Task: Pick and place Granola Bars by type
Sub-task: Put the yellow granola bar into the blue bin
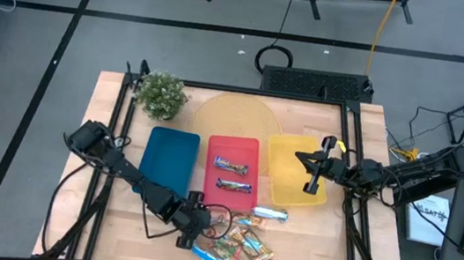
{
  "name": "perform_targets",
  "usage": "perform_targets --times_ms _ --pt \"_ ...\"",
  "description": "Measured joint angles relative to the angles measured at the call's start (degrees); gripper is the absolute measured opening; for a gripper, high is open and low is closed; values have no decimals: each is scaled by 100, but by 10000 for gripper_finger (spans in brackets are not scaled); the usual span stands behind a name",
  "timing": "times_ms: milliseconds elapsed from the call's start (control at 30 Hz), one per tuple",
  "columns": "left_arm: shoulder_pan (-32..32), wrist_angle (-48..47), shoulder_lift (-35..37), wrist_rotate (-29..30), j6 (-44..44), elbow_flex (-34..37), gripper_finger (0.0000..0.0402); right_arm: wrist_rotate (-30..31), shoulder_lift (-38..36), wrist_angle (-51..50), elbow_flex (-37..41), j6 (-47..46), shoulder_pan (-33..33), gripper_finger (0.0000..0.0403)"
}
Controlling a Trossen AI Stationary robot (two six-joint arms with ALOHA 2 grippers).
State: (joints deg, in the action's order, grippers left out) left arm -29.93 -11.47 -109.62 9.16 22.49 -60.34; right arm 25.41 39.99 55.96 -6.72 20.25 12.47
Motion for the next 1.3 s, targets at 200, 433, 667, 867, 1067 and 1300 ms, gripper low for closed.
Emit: perform_targets --times_ms 200,433,667,867,1067,1300 --pt "80 7 -4 -270 -62 0 122 0 0 -4 0 -3 0 0" --pt "109 0 68 -474 -288 3 92 0 -1 -7 0 -3 0 0" --pt "-61 -320 613 -574 -252 26 94 2 -2 -9 0 31 0 0" --pt "-159 -686 1226 -246 -237 19 75 2 -1 -60 0 35 0 0" --pt "-316 -1614 2107 431 -109 13 74 2 0 -68 0 7 0 0" --pt "-368 -3017 3246 1365 -58 13 62 2 0 -63 0 -2 0 0"
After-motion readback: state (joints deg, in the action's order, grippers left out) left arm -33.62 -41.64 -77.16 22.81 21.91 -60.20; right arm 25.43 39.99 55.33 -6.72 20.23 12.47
